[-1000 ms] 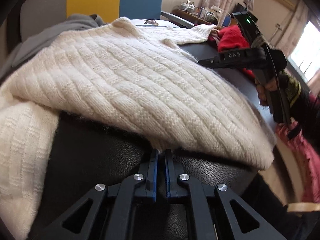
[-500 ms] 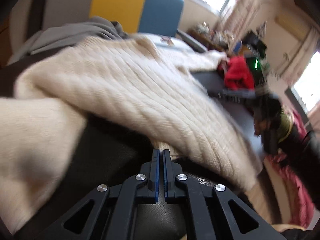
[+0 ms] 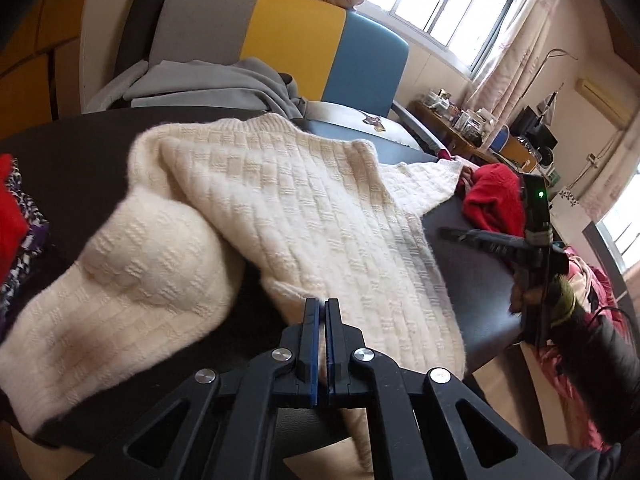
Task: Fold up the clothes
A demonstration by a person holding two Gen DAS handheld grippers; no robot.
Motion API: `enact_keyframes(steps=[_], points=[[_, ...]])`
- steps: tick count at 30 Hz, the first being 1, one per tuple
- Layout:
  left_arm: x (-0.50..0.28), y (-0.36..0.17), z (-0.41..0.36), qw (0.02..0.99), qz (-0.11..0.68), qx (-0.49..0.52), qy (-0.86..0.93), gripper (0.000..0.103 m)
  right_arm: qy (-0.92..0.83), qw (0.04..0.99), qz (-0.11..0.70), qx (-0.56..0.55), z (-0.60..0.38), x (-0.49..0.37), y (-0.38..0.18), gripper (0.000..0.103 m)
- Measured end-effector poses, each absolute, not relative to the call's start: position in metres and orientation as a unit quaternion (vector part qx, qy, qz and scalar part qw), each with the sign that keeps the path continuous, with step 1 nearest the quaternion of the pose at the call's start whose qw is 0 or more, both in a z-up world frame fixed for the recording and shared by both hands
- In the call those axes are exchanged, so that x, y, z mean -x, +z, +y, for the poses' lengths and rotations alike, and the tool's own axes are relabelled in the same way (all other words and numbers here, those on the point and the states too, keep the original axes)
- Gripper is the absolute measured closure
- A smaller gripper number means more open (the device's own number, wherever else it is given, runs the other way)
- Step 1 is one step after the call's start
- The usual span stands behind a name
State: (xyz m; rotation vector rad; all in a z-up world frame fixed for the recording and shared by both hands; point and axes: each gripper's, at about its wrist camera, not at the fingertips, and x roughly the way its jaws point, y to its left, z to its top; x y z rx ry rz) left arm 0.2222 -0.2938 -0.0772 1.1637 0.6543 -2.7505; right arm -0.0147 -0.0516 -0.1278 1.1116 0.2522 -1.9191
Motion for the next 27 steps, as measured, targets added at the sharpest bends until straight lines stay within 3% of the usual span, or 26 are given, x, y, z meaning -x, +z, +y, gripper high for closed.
enact_keyframes(steps=[5,14,16,19,22,24,26,27], points=[[-0.247,-0.063,-0.319,0.064,0.251,-0.352,-0.899,0.100,-0.767,0.413,0.240,-0.428,-0.087,-0.021,-0.153,0.094],[-0.307,-0.067,-0.370,0.142,0.272,-0.342,-0.888,0.103,-0.808,0.285,0.252,-0.449,-0.045,0.046,-0.156,0.093],[-0.309,-0.073,-0.363,0.134,0.266,-0.353,-0.887,0.103,-0.814,0.256,0.273,-0.444,-0.045,0.055,-0.156,0.074],[-0.289,-0.085,-0.340,0.077,0.273,-0.372,-0.884,0.103,-0.814,0.255,0.201,-0.481,-0.034,0.072,-0.157,0.074],[-0.252,-0.101,-0.310,0.045,0.229,-0.406,-0.884,0.102,-0.814,0.260,0.164,-0.493,-0.028,0.079,-0.157,0.074],[-0.229,-0.113,-0.300,0.024,0.220,-0.418,-0.881,0.093,-0.815,0.262,0.158,-0.492,-0.028,0.078,-0.157,0.074],[-0.213,-0.119,-0.293,0.009,0.216,-0.423,-0.880,0.067,-0.817,0.262,0.156,-0.490,-0.027,0.072,-0.159,0.074],[-0.205,-0.121,-0.290,0.006,0.209,-0.423,-0.881,0.045,-0.818,0.262,0.155,-0.489,-0.027,0.072,-0.159,0.074]])
